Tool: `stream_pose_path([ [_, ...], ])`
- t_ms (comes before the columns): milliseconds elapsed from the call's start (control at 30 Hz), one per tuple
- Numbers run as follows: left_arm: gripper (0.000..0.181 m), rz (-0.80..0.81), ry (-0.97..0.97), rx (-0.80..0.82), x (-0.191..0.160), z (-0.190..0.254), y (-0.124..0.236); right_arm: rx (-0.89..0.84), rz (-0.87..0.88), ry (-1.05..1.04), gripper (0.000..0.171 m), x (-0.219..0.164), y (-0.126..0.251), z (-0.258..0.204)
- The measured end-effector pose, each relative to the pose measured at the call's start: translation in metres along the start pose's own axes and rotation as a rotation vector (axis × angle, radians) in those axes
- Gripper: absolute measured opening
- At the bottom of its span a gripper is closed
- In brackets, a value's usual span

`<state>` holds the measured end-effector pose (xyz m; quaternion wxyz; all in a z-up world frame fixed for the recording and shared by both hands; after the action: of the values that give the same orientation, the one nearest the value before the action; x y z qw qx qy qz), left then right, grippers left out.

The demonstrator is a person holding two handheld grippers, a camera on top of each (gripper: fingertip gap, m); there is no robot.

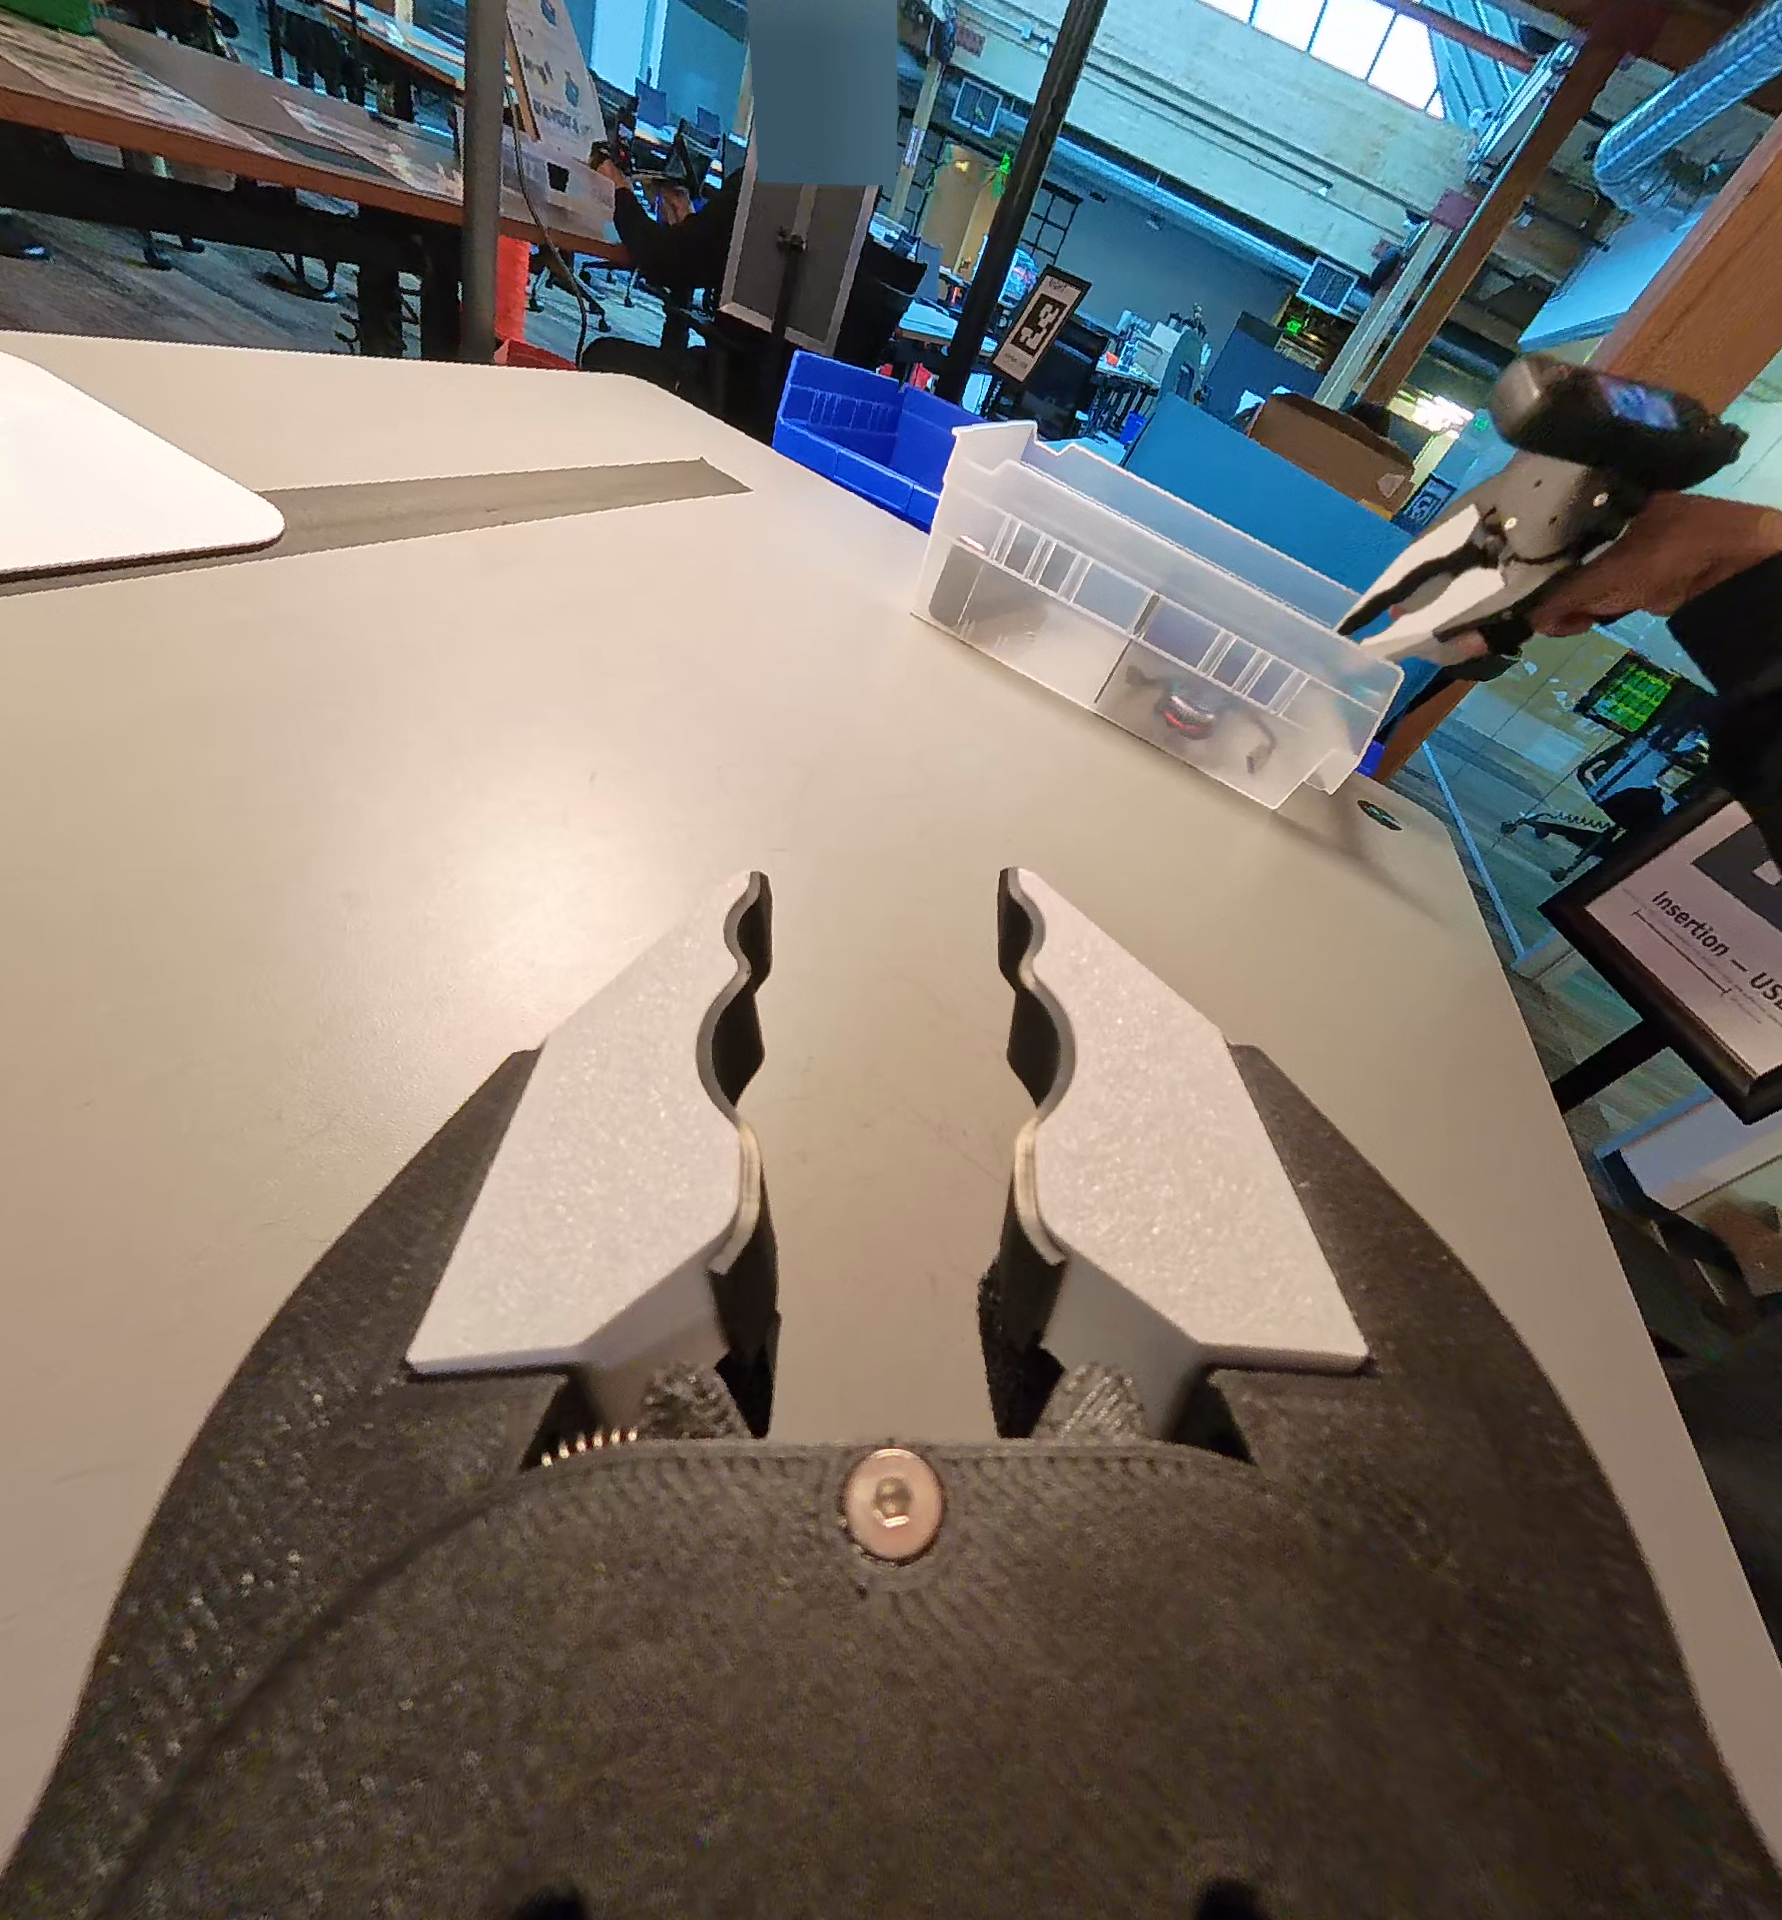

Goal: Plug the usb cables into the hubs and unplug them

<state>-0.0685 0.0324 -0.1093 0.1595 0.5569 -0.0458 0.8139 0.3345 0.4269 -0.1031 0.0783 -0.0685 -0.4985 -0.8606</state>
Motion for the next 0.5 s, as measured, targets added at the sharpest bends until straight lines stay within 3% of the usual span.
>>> stream_pose_path([
  [267, 0.046, -0.006, 0.004, -0.005, -0.001, 0.0, 0.0, 0.018, 0.089, -0.201, 0.026, -0.035, 0.011, -0.001],
  [400, 0.046, -0.012, 0.004, -0.006, -0.001, 0.0, -0.001, -0.049, 0.071, -0.104, 0.027, -0.049, 0.004, -0.006],
  [500, 0.046, -0.01, 0.005, -0.002, -0.001, 0.0, -0.001, -0.063, 0.154, -0.049, 0.027, -0.028, 0.003, -0.013],
])
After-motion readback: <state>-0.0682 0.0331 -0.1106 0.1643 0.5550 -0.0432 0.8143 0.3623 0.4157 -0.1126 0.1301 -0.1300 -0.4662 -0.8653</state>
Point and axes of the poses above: each gripper's, where its closed fingertips meet, y back along the fingers, x out of its top, z = x × y across the jaws, the point moved 3 cm from there along y, back along the fingers, and after that the axes turned 7 degrees about -x, right-handed, at the moved point
